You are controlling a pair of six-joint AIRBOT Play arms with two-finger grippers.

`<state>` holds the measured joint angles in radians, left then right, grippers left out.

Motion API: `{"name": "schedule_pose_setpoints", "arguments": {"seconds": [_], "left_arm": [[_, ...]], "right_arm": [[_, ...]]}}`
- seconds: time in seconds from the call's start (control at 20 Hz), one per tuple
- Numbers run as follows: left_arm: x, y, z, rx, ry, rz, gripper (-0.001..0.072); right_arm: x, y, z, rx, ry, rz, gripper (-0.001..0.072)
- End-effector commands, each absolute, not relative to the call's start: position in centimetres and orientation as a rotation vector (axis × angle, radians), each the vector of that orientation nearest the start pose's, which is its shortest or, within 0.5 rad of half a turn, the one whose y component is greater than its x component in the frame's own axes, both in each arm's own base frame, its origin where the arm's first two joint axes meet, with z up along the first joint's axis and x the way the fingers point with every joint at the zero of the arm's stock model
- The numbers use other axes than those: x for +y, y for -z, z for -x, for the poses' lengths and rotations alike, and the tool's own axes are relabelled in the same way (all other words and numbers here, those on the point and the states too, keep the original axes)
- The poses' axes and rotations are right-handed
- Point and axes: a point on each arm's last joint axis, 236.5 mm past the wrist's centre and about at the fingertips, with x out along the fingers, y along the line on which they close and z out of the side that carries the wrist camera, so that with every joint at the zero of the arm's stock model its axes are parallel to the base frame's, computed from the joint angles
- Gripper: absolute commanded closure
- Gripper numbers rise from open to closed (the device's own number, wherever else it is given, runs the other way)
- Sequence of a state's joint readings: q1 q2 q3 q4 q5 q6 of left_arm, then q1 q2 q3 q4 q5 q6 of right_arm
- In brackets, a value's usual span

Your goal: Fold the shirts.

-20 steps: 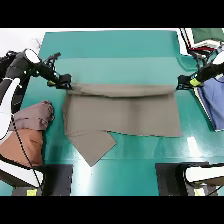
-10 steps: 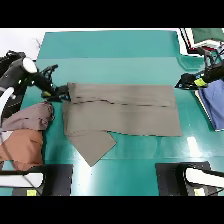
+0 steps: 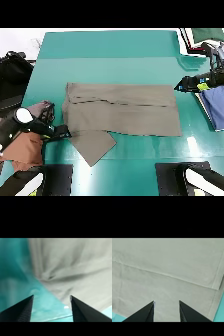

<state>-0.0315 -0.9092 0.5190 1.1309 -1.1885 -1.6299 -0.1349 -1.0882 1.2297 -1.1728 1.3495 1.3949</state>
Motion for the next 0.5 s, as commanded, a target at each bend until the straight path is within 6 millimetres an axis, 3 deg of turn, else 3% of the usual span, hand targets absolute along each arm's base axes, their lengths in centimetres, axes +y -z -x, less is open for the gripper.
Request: {"name": "schedule_pose_setpoints", "arguments": {"seconds": [0.0, 0.2, 0.25, 0.3, 0.35, 0.4, 0.45], "left_arm": [[-12.7, 7.7, -19.2, 1.518, 0.199, 0.659, 0.0166], [-13.9, 7.7, -19.9, 1.464, 0.235, 0.731, 0.0167], [-14.2, 7.3, -20.4, 1.441, 0.256, 0.739, 0.0254], [-14.5, 7.1, -20.7, 1.424, 0.277, 0.741, 0.0396], [-14.6, 6.9, -20.9, 1.416, 0.284, 0.748, 0.0471], [-14.8, 6.8, -20.9, 1.413, 0.300, 0.740, 0.0601], [-14.9, 6.4, -20.9, 1.409, 0.327, 0.716, 0.0679]], "right_arm": [[4.5, -10.9, -35.0, 1.127, -0.274, -0.233, 0.0358], [4.4, -11.0, -35.3, 1.117, -0.269, -0.238, 0.0358], [4.4, -11.0, -35.4, 1.114, -0.263, -0.244, 0.0357], [4.3, -11.0, -35.4, 1.115, -0.261, -0.243, 0.0357], [4.0, -11.0, -35.3, 1.117, -0.254, -0.248, 0.0357], [3.5, -10.8, -35.0, 1.132, -0.244, -0.254, 0.0358], [2.6, -10.3, -34.4, 1.161, -0.223, -0.263, 0.0358]]}}
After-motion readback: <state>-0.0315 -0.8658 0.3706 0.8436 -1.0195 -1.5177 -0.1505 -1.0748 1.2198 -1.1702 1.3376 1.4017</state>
